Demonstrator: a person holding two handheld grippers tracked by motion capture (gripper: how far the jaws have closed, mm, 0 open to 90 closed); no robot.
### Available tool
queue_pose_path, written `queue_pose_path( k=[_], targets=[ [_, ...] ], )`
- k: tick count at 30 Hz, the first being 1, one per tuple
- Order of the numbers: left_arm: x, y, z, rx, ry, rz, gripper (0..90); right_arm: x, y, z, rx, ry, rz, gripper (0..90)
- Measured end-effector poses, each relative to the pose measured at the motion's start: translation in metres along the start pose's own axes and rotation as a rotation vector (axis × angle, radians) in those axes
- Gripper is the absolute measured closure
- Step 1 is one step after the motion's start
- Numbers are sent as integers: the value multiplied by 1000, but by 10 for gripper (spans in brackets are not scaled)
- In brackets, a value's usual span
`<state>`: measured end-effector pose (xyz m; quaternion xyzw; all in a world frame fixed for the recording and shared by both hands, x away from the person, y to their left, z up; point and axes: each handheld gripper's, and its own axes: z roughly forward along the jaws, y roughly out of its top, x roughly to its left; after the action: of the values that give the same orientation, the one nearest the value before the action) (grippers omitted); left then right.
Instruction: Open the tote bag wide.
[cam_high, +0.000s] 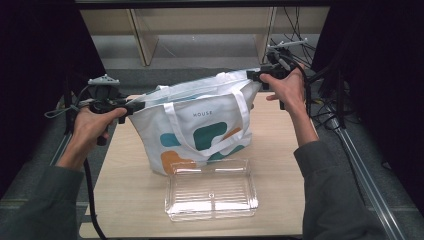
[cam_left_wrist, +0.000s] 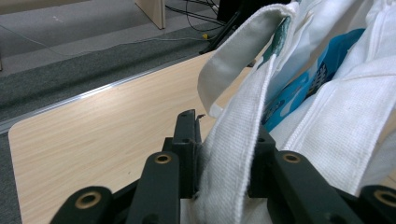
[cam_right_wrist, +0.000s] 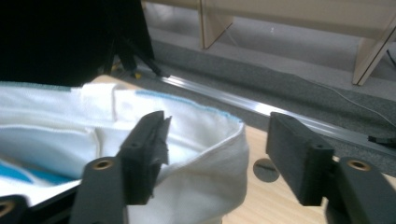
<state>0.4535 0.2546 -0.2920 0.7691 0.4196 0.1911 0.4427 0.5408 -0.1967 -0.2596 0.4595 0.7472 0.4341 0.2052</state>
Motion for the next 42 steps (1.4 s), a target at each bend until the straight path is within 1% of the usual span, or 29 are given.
queue_pose_path(
  k=[1, 2, 3, 4, 6, 7, 8, 9, 10, 11, 12, 13, 14, 15, 18, 20, 24, 30, 31, 32, 33, 34, 35, 36, 38, 39, 40, 41, 42],
  targets=[
    [0, -1, 0, -3, -1, 1, 733, 1, -1, -1, 24, 13, -5, 481],
    [-2, -1, 1, -5, -2, -10, 733, 1, -1, -1, 24, 13, -5, 481],
    [-1, -2, 1, 1, -3, 6, 737, 1, -2, 0, 20, 13, -32, 499],
    [-2, -2, 1, 2, -4, 8, 742, 2, -4, 0, 39, 19, -17, 515],
    [-4, -4, 3, -1, -13, -10, 746, 2, -7, 1, 42, 12, -31, 529],
    [-4, -5, 3, 8, -15, 0, 749, 2, -9, -1, 71, 10, -18, 538],
    [-3, -5, 3, 8, -16, 10, 753, 0, -11, 0, 67, 2, -41, 594],
    [-5, -6, 4, 11, -15, 2, 756, -1, -13, -1, 81, -2, -39, 639],
    [-4, -7, 5, 12, -17, 16, 763, -5, -16, 0, 79, -3, -52, 676],
    [-4, -7, 5, 12, -17, 16, 766, -5, -16, 0, 79, -3, -52, 676],
    [-5, -7, 6, 12, -17, 10, 766, -5, -18, -1, 93, -2, -45, 693],
    [-6, -8, 7, 3, -18, -5, 771, -8, -23, 1, 98, 1, -71, 707],
    [-5, -8, 7, 16, -19, 17, 771, -8, -23, 1, 98, 1, -71, 707],
    [-5, -8, 8, 18, -19, 22, 773, -8, -24, 1, 117, 1, -75, 716],
    [-6, -9, 9, 24, -12, 28, 781, -9, -28, 5, 115, -1, -105, 730],
    [-6, -10, 10, 28, -8, 33, 785, -8, -30, 5, 133, -2, -103, 734],
    [-5, -13, 12, 31, -15, 26, 791, -8, -31, 7, 125, 0, -104, 741],
    [-4, -22, 17, 47, -18, 16, 798, -7, -36, 11, 146, 2, -119, 748],
    [-4, -24, 18, 50, -20, 15, 800, -8, -38, 13, 140, 2, -136, 750],
    [-4, -26, 19, 56, -23, 10, 801, -7, -38, 13, 167, 8, -117, 750],
    [-3, -28, 21, 63, -25, 9, 801, -7, -40, 15, 150, 2, -122, 751],
    [-3, -30, 22, 68, -25, 6, 801, -9, -41, 16, 162, 10, -138, 752],
    [-2, -31, 23, 68, -28, 2, 802, -8, -42, 18, 174, 15, -119, 753],
    [-1, -35, 25, 80, -29, -1, 803, -8, -45, 22, 150, 7, -131, 757],
    [-1, -37, 27, 85, -28, -5, 803, -9, -45, 22, 162, 7, -143, 758],
    [-1, -38, 28, 87, -29, -6, 803, -7, -46, 24, 153, 6, -132, 759],
    [0, -40, 29, 89, -28, -10, 804, -8, -47, 25, 159, 7, -141, 759],
    [0, -41, 29, 89, -30, -16, 804, -7, -47, 24, 190, 11, -134, 761],
    [0, -42, 30, 88, -27, -16, 804, -7, -49, 26, 161, 5, -134, 761]
  ],
)
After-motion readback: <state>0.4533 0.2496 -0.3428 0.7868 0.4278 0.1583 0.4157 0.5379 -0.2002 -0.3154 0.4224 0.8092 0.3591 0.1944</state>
